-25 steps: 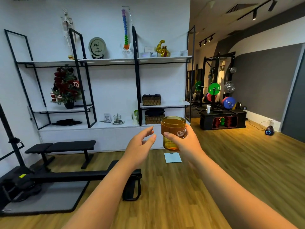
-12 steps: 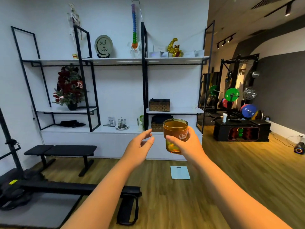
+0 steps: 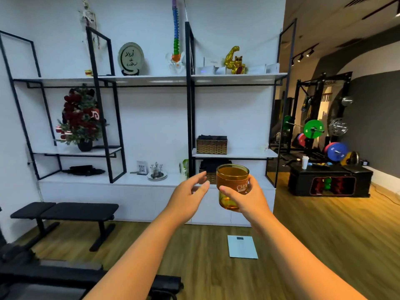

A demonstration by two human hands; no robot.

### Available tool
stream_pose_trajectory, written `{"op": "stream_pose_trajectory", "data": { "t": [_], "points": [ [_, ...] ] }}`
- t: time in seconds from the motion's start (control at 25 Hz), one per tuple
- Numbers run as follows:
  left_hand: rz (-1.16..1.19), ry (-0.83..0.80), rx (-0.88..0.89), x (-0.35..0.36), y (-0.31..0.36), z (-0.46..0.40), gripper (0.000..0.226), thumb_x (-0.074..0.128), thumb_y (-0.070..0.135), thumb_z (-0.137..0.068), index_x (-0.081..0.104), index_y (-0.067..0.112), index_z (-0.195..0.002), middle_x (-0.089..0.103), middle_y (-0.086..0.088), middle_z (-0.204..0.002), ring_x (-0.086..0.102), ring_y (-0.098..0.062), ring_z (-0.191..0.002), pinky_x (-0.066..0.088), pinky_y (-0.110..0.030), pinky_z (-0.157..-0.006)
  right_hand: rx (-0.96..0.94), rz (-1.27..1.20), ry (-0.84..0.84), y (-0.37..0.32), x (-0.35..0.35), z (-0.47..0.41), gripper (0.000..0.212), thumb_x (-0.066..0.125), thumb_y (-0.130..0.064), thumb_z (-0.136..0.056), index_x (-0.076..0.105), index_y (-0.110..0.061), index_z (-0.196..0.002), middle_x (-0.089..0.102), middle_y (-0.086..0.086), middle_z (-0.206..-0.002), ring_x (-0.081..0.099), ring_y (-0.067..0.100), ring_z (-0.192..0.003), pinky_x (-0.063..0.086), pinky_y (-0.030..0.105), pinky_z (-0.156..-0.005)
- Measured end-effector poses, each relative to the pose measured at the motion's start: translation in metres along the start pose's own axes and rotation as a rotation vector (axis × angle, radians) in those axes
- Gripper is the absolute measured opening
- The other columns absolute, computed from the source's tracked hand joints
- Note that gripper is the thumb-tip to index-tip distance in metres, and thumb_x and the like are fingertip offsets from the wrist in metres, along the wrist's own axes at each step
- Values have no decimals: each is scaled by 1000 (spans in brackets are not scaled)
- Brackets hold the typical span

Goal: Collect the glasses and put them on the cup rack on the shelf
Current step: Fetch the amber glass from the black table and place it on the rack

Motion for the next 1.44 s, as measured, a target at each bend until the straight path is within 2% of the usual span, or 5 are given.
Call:
{"op": "stream_pose_trajectory", "data": {
  "t": [0.36,0.64,0.96,1.16,1.44],
  "points": [
    [50,-9,-36,-3,-105,-199,42,58,37,-105,57,32,-147,64,14,-135,62,-3,-118,49,-31,-106,34,-4,73,64,19,-197,76,96,-46,-68,51,-44,-128,65,-20,-117,67,6,-102,58,17,-68],
    [42,-7,-45,39,-167,-325,43,56,40,-106,55,33,-148,62,17,-137,61,3,-117,45,-12,-89,36,12,27,133,26,-332,88,95,-55,-63,49,-42,-136,63,-17,-123,64,10,-110,60,20,-73],
    [50,104,-118,87,-227,-446,44,56,38,-106,55,30,-149,64,14,-138,61,-3,-122,50,-26,-104,42,28,-132,206,28,-488,81,96,-50,-67,52,-42,-134,66,-15,-124,65,11,-113,62,39,-92],
    [17,135,-168,101,-270,-519,40,56,42,-105,53,42,-145,63,26,-128,60,14,-109,46,-3,-82,36,23,-254,248,51,-577,89,95,-58,-60,51,-43,-136,66,-14,-126,64,10,-115,61,35,-90],
    [91,214,-215,76,-360,-614,24,51,48,-105,52,67,-119,62,46,-118,62,10,-116,48,-4,-84,39,26,-354,312,127,-684,81,95,-62,-59,54,-49,-127,68,-21,-120,65,6,-111,59,26,-83]
  ]
}}
Point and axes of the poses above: each hand's wrist, its own z-axis away from the middle knuckle, its own x-axis out of the palm, y = z × x, the point moved 5 cm from there along -z, towards the middle knuckle
